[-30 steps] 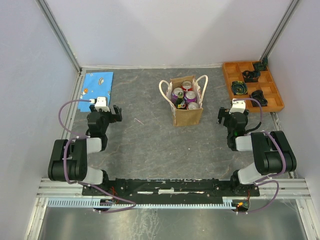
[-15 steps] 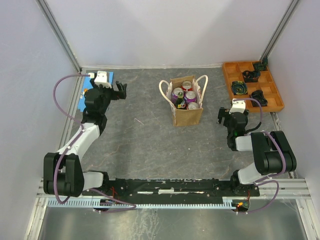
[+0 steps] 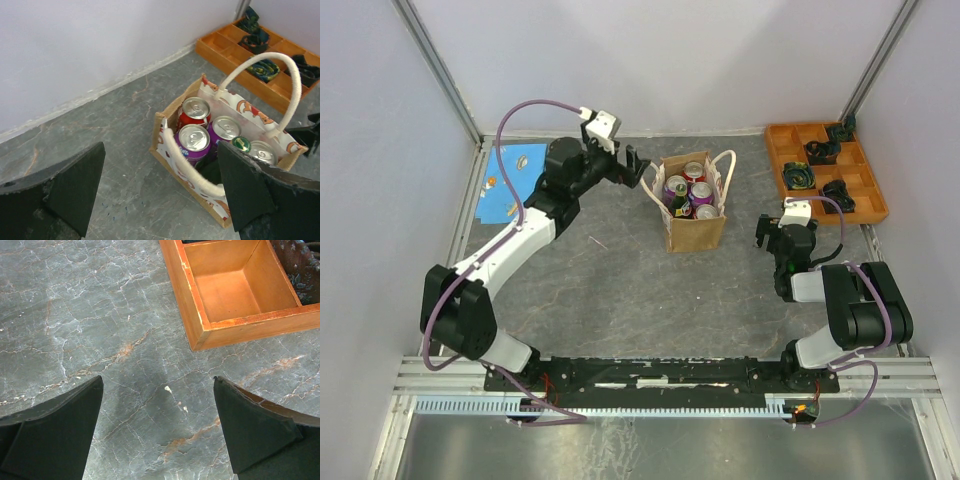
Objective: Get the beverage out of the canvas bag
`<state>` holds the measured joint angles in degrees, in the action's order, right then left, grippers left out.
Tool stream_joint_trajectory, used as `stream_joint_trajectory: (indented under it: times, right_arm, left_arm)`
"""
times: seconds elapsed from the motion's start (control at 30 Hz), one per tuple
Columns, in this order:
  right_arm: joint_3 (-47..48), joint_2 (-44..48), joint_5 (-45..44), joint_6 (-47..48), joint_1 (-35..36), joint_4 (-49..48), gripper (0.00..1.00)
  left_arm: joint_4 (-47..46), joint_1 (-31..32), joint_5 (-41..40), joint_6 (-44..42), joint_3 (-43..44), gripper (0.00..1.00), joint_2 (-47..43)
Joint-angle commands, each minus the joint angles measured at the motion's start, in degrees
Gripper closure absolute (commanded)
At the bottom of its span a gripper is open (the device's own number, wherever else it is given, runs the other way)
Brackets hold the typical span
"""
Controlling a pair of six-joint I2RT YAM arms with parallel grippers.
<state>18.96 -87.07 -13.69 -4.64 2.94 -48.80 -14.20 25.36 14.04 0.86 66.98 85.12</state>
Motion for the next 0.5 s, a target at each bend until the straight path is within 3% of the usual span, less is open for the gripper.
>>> stream_joint_trajectory:
  times: [0.0, 0.13, 0.3, 0.4, 0.47]
  right_arm:
    - [1.6, 0.6, 0.4, 0.3, -0.1, -1.4, 0.01]
    - [1.6, 0.6, 0.4, 0.3, -0.2, -1.4, 0.01]
    - [1.6, 0.5, 0.4, 0.3, -0.2, -1.4, 0.01]
    - [1.6, 0.5, 0.5, 0.3, -0.1, -1.4, 0.01]
    - [1.6, 0.5, 0.4, 0.3, -0.1, -1.4, 0.01]
  left_arm:
    - [3.3, 2.4, 4.8, -3.7, 9.0, 0.02, 1.4]
    - [5.0, 3.2, 8.6, -2.2, 13.4, 0.19, 4.8]
    - [5.1, 5.4, 13.5, -2.3, 16.2, 0.66, 9.2]
    - [5.5, 6.5, 16.3, -3.0, 17.6, 0.75, 12.2]
    - [5.4, 7.3, 16.5, -4.5, 17.8, 0.71, 13.4]
